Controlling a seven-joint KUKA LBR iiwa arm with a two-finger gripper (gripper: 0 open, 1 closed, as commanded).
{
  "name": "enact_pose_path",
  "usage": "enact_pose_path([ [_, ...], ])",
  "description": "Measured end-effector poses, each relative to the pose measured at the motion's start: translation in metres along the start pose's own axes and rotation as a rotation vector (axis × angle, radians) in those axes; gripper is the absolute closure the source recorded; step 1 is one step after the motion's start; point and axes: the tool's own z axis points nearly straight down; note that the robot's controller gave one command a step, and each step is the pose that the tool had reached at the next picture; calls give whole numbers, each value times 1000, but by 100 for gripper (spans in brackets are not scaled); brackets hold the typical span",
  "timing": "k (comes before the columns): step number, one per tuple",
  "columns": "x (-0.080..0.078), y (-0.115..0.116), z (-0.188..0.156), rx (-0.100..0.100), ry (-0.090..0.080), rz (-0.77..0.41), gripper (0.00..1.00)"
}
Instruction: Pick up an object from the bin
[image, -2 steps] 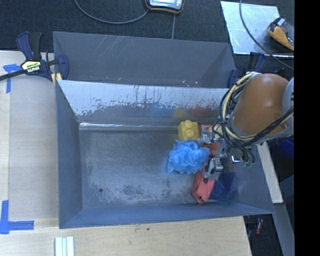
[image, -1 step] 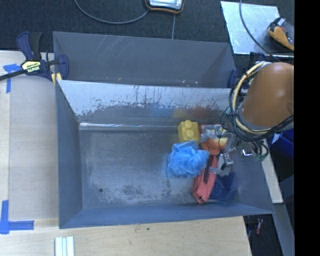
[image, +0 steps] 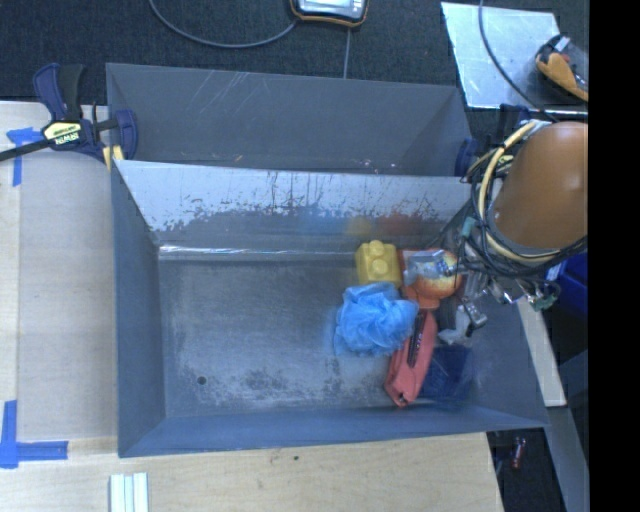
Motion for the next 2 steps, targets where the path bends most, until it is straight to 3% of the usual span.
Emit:
enact_pose_path([
  [1, -2, -11, 58, 2, -7, 252, 0],
  [2, -2, -12, 67, 1, -5, 258, 0],
])
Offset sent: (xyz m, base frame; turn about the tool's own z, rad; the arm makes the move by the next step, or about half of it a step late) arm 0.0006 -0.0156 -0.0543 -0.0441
